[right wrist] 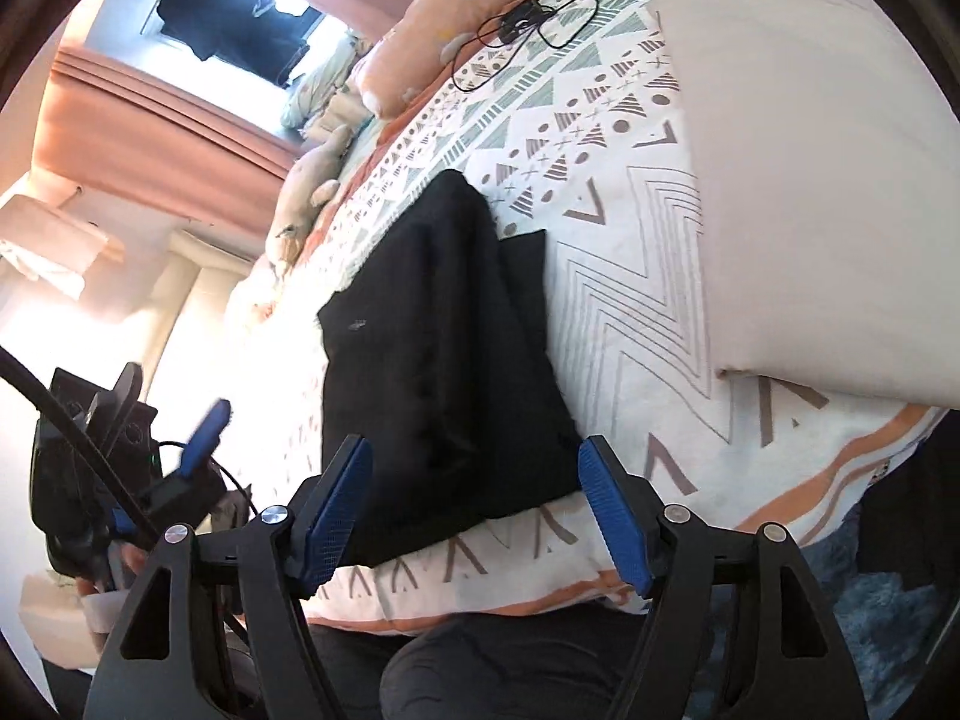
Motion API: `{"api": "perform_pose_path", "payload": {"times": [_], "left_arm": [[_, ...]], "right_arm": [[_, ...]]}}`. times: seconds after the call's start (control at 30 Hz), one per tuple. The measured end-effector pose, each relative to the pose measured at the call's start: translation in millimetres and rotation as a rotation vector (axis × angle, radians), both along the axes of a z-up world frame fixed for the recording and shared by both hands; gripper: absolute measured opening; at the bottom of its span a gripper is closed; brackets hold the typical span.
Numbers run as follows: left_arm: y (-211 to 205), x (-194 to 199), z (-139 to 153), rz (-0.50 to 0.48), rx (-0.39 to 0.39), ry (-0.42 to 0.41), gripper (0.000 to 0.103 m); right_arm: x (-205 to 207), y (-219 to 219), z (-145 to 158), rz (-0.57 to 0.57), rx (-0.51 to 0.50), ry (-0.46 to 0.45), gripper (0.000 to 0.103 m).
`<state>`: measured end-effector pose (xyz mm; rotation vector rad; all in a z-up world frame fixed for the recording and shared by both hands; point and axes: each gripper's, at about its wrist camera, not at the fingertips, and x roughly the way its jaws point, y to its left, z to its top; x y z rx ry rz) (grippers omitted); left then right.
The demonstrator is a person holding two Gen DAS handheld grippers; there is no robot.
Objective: Fold large clothes
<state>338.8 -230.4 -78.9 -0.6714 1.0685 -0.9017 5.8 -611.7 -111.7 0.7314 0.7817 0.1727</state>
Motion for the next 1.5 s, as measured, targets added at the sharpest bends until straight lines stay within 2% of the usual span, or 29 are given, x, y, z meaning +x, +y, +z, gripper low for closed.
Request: {"api": "perform_pose_path", "payload": {"times": [0.1,0.27,0.47,0.5,0.53,0.63,0.8,0.93,1.03,1.17,1.37,1.47,1.5], "left_arm": [[25.8,4.0,1.7,0.06,0.044,-0.011,0.068],[68.8,3.5,3.6,0.179,0.173,-0.056,0.068],[112.1,12.7,-17.4,0.25,0.285,-0.017,0.068],[113.8,12.7,-24.1,0.257,0.304,-0.013,0.068],[115.6,12.9,-29.7,0.262,0.325,-0.009,0.068],[121.9,13.1,-41.5,0.268,0.362,0.017,0.068],[119.4,13.6,-71.7,0.262,0.381,0.063,0.067],[108.8,13.8,-87.0,0.229,0.404,0.079,0.053],[101.1,14.3,-97.8,0.209,0.418,0.101,0.05],[87.8,12.1,-113.7,0.158,0.408,0.13,0.05],[80.6,10.1,-120.9,0.138,0.447,0.128,0.05],[85.5,12.6,-118.6,0.139,0.445,0.128,0.05],[86.8,14.8,-117.9,0.139,0.445,0.132,0.05]], "right_arm": [[5.6,10.8,-0.6,0.027,0.002,-0.014,0.07],[34.6,34.9,-13.0,0.086,0.001,0.004,0.07],[53.0,42.6,-20.5,0.074,-0.046,0.043,0.07],[52.2,39.9,-19.9,0.063,-0.051,0.052,0.058],[52.8,38.1,-20.8,0.062,-0.049,0.051,0.024],[50.2,32.3,-15.8,0.079,-0.045,0.003,0.011],[45.4,17.5,-9.6,0.068,-0.03,-0.039,0.008],[42.3,1.5,-16.8,0.046,-0.01,-0.041,0.008],[37.9,-11.8,-28.5,0.021,0.007,-0.027,0.008],[31.9,-26.3,-52.7,0.001,0.05,0.006,0.008],[32.8,-30.4,-83.4,-0.031,0.06,0.064,0.008],[33.1,-29.4,-75.8,-0.007,0.063,0.078,0.008],[32.2,-29.9,-71.1,0.003,0.077,0.076,0.012]]}}
